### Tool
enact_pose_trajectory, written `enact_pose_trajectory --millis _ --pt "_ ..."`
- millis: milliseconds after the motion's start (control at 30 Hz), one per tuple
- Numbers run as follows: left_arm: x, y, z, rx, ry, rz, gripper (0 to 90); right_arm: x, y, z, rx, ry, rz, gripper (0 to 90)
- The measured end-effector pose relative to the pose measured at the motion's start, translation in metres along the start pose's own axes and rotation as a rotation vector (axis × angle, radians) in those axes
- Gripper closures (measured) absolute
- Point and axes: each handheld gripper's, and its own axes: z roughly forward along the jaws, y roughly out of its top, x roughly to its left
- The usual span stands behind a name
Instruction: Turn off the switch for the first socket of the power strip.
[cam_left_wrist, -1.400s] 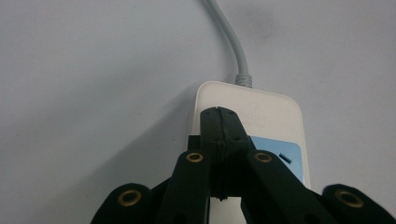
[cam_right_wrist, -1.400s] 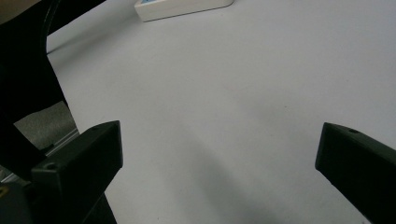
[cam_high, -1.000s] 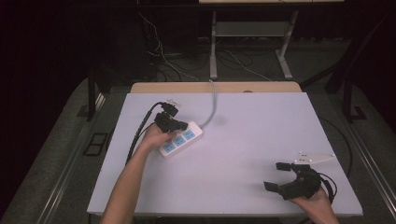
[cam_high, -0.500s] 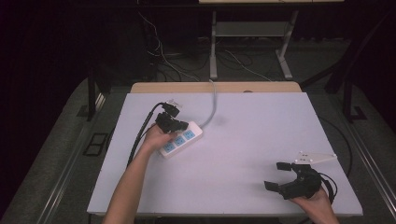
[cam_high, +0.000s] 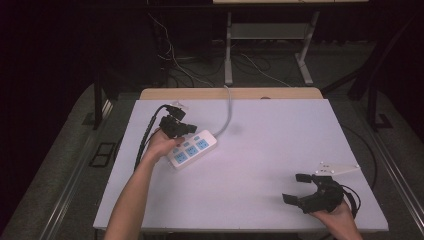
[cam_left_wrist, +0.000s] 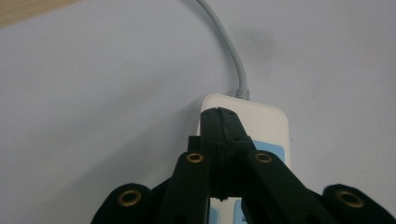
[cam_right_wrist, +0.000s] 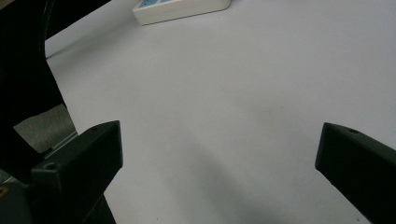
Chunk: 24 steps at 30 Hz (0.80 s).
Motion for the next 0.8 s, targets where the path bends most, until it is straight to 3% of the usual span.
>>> enact_pose_trajectory --millis 267,400,500,667,800 --pt "0.000 0.000 -0.019 -0.031 0.000 -0.026 89.1 0.000 0.000 0.000 -0.001 0.002 0.000 0.5" --pt "-0.001 -0.001 -0.029 -0.037 -0.008 -0.028 79.4 0.000 0.000 0.001 -0.002 0.003 0.000 0.4" --pt "-0.001 -0.001 -0.037 -0.058 -0.015 -0.051 67.3 0.000 0.001 0.001 0.000 0.005 -0.003 0.4" --pt "-0.003 -0.002 -0.052 -0.119 -0.037 -0.104 33.6 0.001 0.001 0.002 -0.002 0.006 -0.002 0.4" --pt "-0.008 -0.006 -0.060 -0.134 -0.058 -0.109 13.0 0.001 0.001 0.001 -0.004 0.007 -0.003 0.5"
